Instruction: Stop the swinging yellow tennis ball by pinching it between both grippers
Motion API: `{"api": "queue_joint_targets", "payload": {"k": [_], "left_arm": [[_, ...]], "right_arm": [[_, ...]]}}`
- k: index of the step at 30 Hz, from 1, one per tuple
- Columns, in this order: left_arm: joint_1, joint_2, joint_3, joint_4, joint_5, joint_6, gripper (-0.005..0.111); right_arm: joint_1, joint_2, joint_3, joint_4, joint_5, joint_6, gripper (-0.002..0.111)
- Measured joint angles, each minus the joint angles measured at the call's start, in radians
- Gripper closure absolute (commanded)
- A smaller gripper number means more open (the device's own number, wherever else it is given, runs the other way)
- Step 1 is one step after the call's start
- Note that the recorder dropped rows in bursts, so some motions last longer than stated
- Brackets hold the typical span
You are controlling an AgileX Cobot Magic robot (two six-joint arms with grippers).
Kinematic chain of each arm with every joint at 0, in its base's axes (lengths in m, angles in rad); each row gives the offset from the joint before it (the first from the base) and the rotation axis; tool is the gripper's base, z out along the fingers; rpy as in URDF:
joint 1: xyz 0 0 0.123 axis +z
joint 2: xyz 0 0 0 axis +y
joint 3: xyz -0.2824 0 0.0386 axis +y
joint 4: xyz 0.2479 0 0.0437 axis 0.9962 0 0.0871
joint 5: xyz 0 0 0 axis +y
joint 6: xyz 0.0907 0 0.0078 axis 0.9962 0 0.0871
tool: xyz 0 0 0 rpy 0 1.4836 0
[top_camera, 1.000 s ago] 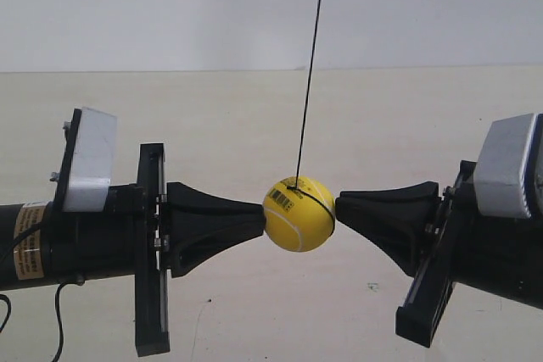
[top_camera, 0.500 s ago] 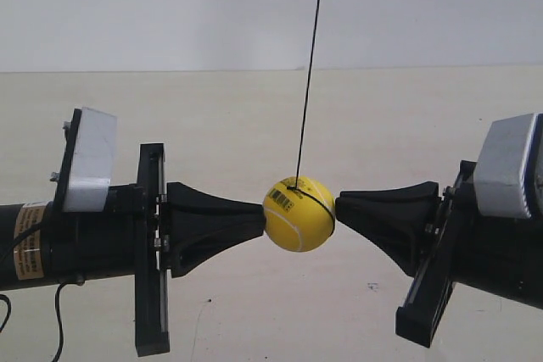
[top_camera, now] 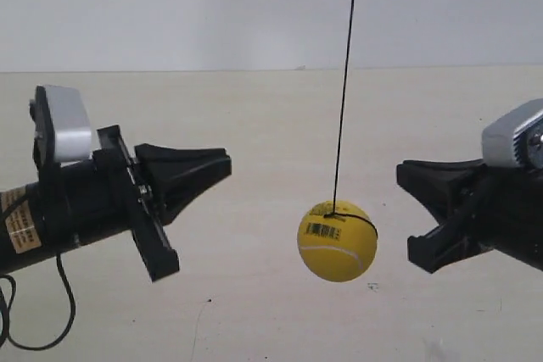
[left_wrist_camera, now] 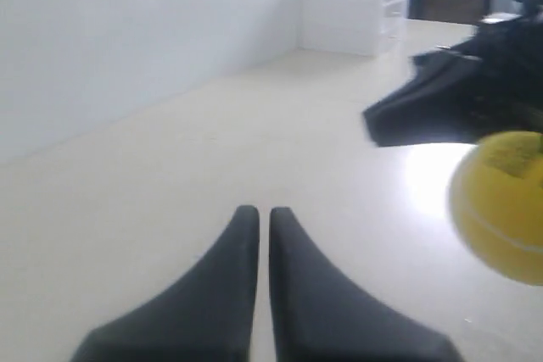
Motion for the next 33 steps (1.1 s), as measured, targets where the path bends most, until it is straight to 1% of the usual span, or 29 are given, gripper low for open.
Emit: {"api": "queue_joint_targets", "payload": {"k": [3, 7, 12, 17, 26, 33], "left_arm": [[0.019, -0.033, 0.011, -0.124, 0.055, 0.000, 0.102], [0.019, -0.096, 0.026, -0.295, 0.176, 0.000, 0.102], [0.019, -0.212, 0.034, -0.408, 0.354, 0.000, 0.102], [0.019, -0.365, 0.035, -0.433, 0.502, 0.000, 0.102], [0.019, -0.748, 0.035, -0.437, 0.786, 0.000, 0.102], [0.019, -1.037, 0.036, -0.437, 0.928, 0.000, 0.102]], "right_arm": [[0.000, -0.091, 0.000, 0.059, 0.077, -0.008, 0.108], [0.000, -0.244, 0.000, 0.076, 0.171, -0.008, 0.108], [0.000, -0.457, 0.000, 0.082, 0.288, 0.047, 0.108], [0.000, -0.637, 0.000, 0.084, 0.361, 0.103, 0.108], [0.000, -0.894, 0.000, 0.084, 0.507, 0.179, 0.108], [0.000, -1.022, 0.000, 0.090, 0.558, 0.190, 0.108]]}}
